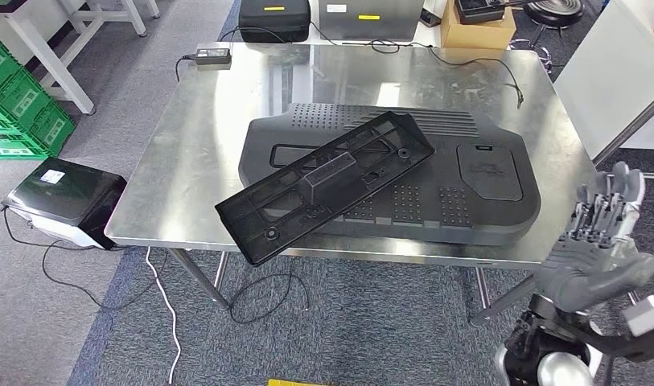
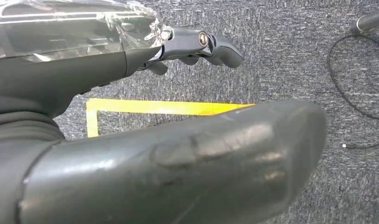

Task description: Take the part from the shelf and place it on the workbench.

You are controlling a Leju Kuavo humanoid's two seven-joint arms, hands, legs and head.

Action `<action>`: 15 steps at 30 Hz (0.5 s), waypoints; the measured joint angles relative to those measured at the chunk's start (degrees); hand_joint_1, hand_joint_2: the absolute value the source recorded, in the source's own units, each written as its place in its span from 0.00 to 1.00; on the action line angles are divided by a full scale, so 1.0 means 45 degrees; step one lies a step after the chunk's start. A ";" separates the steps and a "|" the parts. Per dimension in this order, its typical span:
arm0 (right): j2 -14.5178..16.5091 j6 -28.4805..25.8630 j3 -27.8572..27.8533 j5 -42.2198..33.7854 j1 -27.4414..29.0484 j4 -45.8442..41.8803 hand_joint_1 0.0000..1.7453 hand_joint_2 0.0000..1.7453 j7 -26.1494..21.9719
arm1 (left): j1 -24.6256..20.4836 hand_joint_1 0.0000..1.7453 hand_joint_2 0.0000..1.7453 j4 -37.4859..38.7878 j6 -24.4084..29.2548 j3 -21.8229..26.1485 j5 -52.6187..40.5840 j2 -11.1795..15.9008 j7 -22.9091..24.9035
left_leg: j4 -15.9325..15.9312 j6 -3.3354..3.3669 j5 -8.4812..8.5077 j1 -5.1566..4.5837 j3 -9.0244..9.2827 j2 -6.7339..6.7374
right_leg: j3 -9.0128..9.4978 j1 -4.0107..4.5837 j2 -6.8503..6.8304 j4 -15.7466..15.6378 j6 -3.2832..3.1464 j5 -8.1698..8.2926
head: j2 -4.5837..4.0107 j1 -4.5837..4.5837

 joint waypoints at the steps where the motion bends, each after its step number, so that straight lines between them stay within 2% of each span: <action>1: -0.0017 0.0017 -0.0186 -0.0291 0.0174 -0.0040 0.00 0.00 -0.0006 | -0.0010 0.00 0.00 0.0000 0.0000 0.0030 0.0011 0.0000 0.0000 | -0.0001 0.0000 0.0000 0.0000 0.0001 0.0002 | 0.0001 0.0001 0.0001 0.0000 0.0000 -0.0001 | 0.0000 0.0001; 7: -0.0034 0.0243 -0.1031 -0.1207 0.0765 -0.0010 0.00 0.00 -0.0489 | -0.0039 0.00 0.00 -0.0001 0.0000 0.0079 0.0028 0.0000 0.0002 | -0.0002 0.0000 0.0000 -0.0002 0.0004 0.0003 | 0.0007 -0.0001 0.0003 0.0000 0.0002 -0.0003 | -0.0001 0.0016; 9: -0.0034 0.0251 -0.1231 -0.1260 0.0875 0.0006 0.00 0.00 -0.0498 | -0.0042 0.00 0.00 -0.0001 0.0010 0.0086 0.0028 0.0000 0.0023 | 0.0003 0.0104 -0.0013 -0.0033 0.0006 0.0009 | 0.0045 -0.0054 -0.0039 -0.0076 0.0087 0.0043 | -0.0001 0.0015; 11: -0.0034 0.0273 -0.1417 -0.1278 0.0955 0.0029 0.00 0.00 -0.0509 | -0.0043 0.00 0.00 -0.0002 0.0036 0.0107 0.0032 -0.0009 0.0053 | -0.0312 0.0288 0.0152 -0.0015 0.0177 0.0014 | 0.0147 -0.0098 -0.0051 -0.0173 0.0223 0.0068 | 0.0000 -0.0041; 12: -0.0034 0.0301 -0.1501 -0.1281 0.0977 0.0048 0.00 0.00 -0.0523 | -0.0052 0.00 0.00 -0.0004 0.0057 0.0118 0.0035 -0.0018 0.0064 | -0.0562 0.0357 0.0292 0.0022 0.0302 0.0013 | 0.0125 -0.0104 0.0006 -0.0041 0.0270 -0.0070 | 0.0001 -0.0051; 13: -0.0034 0.0336 -0.1581 -0.1280 0.0992 0.0075 0.00 0.00 -0.0538 | -0.0069 0.00 0.00 -0.0004 0.0079 0.0130 0.0043 -0.0028 0.0072 | -0.0783 0.0386 0.0427 0.0066 0.0403 0.0009 | -0.0030 -0.0119 0.0087 0.0363 0.0318 -0.0367 | 0.0001 -0.0030; 15: -0.0034 0.0404 -0.1711 -0.1280 0.1024 0.0166 0.00 0.00 -0.0562 | -0.0105 0.00 0.00 -0.0004 0.0129 0.0149 0.0070 -0.0039 0.0091 | -0.0935 0.0386 0.0537 0.0104 0.0428 0.0002 | -0.0679 -0.0224 0.0218 0.1802 0.0434 -0.1190 | 0.0001 0.0117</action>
